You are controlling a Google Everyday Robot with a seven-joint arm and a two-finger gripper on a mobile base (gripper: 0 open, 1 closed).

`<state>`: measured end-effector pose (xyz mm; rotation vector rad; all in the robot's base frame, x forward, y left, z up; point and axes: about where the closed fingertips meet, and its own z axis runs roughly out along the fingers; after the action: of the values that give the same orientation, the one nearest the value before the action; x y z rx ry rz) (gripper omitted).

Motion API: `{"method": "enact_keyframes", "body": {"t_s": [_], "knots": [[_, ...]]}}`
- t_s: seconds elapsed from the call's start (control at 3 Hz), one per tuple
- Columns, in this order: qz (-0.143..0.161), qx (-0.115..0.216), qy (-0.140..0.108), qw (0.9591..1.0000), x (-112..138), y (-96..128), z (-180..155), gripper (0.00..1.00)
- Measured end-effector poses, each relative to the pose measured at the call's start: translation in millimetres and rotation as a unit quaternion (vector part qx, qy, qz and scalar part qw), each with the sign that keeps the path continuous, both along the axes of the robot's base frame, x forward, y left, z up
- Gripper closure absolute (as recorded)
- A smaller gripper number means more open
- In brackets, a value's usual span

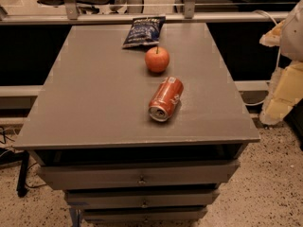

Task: Pick apple

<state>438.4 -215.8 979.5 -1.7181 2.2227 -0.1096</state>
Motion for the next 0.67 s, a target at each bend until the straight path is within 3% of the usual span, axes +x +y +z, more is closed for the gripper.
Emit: {"method": "enact_keyframes", "body": {"t_s": [0.67], "knots": [[0.004, 0.007, -0.004, 1.0000, 3.4, 6.8, -0.2, 0.00]]}}
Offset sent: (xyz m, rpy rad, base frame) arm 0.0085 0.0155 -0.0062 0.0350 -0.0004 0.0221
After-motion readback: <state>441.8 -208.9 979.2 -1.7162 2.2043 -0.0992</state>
